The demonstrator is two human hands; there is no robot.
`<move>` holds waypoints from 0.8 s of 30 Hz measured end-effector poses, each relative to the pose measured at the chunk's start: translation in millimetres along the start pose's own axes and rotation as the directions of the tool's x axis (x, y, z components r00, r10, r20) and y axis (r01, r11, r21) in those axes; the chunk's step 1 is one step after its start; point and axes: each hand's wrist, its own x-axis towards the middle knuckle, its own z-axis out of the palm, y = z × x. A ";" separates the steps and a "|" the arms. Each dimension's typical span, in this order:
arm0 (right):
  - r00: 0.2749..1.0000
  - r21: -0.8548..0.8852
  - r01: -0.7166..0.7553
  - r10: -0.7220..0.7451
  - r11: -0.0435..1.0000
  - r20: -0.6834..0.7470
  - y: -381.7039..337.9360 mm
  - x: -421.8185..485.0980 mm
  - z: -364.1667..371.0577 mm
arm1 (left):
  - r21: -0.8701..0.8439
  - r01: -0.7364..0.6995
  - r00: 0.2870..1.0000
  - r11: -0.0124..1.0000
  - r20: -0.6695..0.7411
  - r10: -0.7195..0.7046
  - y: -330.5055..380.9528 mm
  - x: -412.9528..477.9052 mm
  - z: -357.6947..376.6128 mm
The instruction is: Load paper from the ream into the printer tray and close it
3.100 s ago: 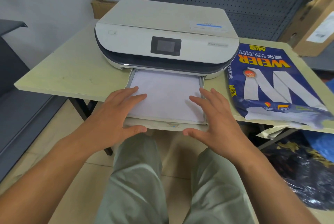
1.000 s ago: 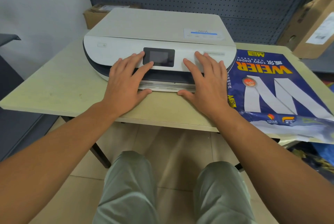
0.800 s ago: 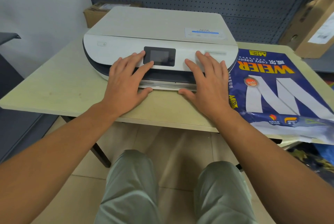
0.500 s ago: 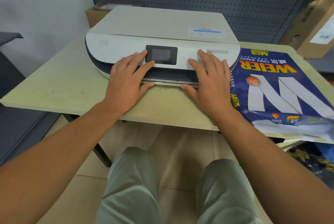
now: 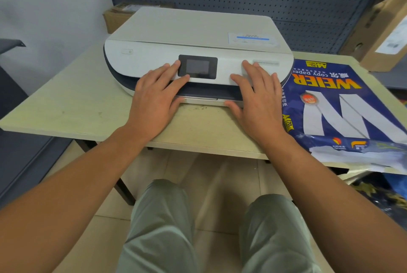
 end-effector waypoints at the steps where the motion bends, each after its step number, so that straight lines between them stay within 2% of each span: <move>1: 1.000 -0.003 0.000 0.000 1.000 0.000 0.2 -0.2 0.0 | -0.005 0.000 1.000 1.000 0.002 0.000 0.4 0.0 -0.6; 16: 0.998 -0.030 -0.017 0.019 0.999 0.054 -2.4 -1.6 -4.2 | -0.029 0.000 1.000 1.000 0.006 0.000 1.5 1.4 0.4; 22: 0.991 -0.034 -0.003 0.007 0.999 0.130 -5.2 -0.4 -18.9 | -0.016 0.013 0.999 1.000 0.040 -0.013 9.6 2.3 -13.0; 24: 0.985 -0.010 -0.029 0.031 1.000 0.170 -8.2 5.0 -27.6 | -0.034 0.069 0.996 0.997 0.056 -0.067 15.0 11.2 -24.6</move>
